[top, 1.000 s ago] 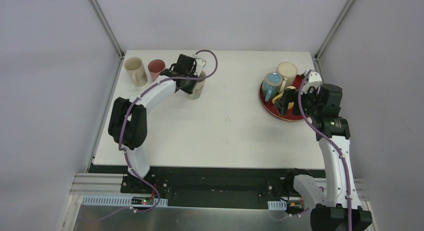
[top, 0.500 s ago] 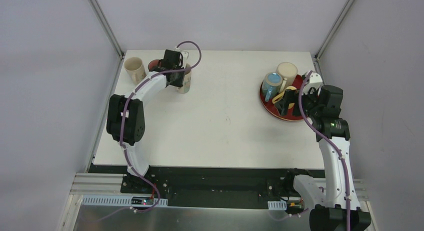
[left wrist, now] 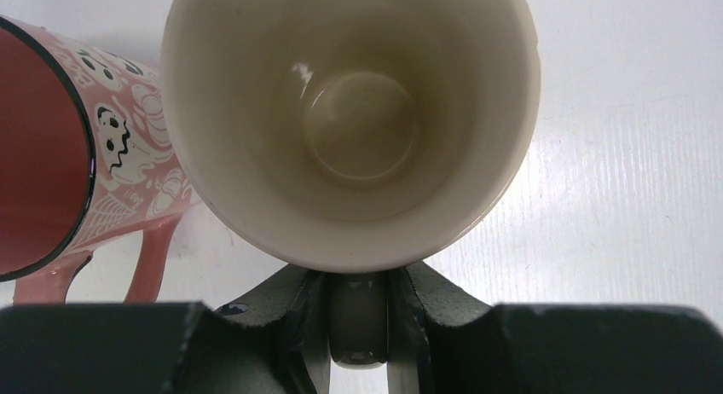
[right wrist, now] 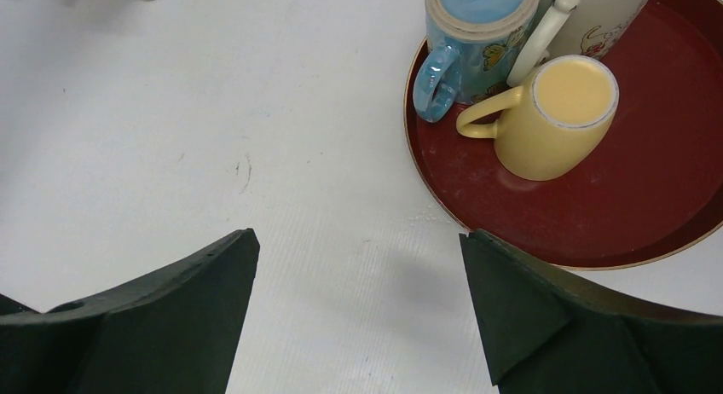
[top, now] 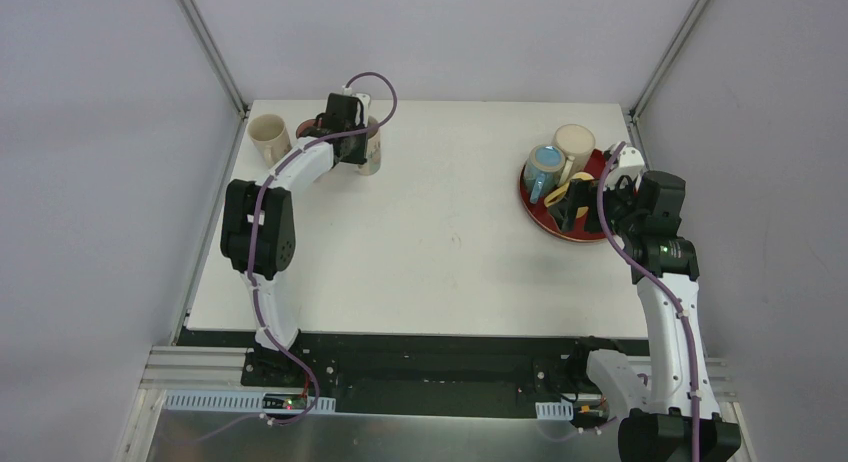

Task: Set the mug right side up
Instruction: Place the cup at the corner of the board.

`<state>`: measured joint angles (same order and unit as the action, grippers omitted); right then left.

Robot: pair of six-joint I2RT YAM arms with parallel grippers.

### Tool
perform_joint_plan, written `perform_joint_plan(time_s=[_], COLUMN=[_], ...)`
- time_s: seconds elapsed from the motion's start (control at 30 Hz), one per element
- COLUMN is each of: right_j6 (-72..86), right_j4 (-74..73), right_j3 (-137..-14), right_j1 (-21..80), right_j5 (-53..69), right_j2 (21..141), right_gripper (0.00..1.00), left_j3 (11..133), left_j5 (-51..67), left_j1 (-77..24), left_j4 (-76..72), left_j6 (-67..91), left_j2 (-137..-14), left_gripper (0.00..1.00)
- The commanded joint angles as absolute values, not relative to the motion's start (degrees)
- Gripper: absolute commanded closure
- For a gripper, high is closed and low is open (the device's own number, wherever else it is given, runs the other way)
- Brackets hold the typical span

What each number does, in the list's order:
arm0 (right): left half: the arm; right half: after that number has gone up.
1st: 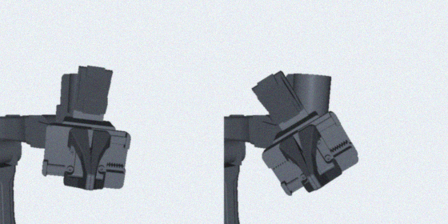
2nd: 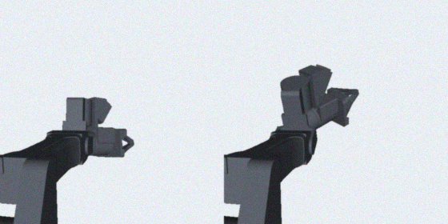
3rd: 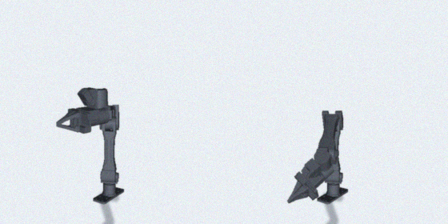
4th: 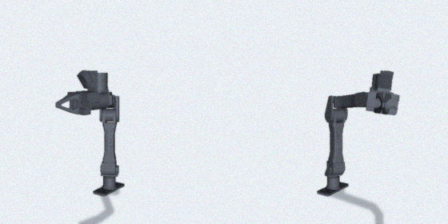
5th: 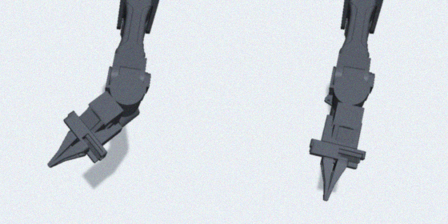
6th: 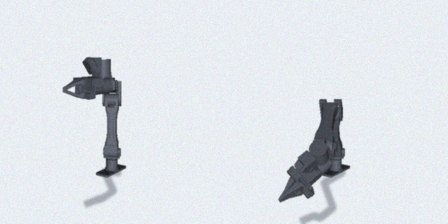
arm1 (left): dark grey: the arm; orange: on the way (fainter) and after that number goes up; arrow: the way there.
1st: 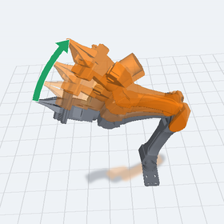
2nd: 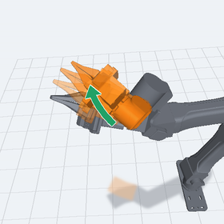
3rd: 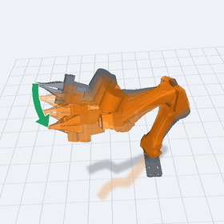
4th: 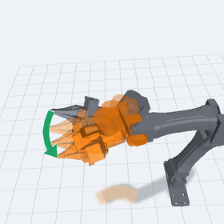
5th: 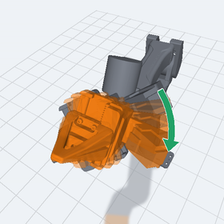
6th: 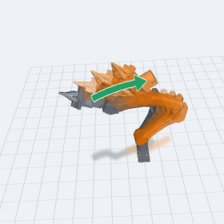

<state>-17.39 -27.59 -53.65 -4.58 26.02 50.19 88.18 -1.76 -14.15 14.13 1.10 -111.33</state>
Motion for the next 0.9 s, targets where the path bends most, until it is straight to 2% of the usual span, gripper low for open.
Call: perform_joint_plan(time_s=[0.0, 0.73, 0.8, 0.87], right_j6=[-16.7, -16.4, -16.37, -16.33], right_j4=[-24.8, -24.57, -24.61, -24.6], right_j3=[-53.4, -53.17, -53.17, -53.17], right_j1=[-5.01, -5.27, -5.27, -5.27], right_j5=[27.42, 27.75, 27.72, 27.88], right_j2=[49.59, 49.8, 49.83, 49.84], right_gripper=[0.01, 0.02, 0.01, 0.02], left_j3=[91.85, 92.57, 92.39, 92.21], left_j5=[-2.71, -4.28, -3.99, -3.86], left_j1=[-13.32, -11.95, -11.95, -11.95], left_j4=[10.34, 10.32, 10.37, 10.37], left_j6=[2.95, 2.89, 2.91, 3.03], left_j2=[-112.38, -113.82, -113.67, -113.49], left_gripper=[1.0, 1.0, 0.92, 0.91])
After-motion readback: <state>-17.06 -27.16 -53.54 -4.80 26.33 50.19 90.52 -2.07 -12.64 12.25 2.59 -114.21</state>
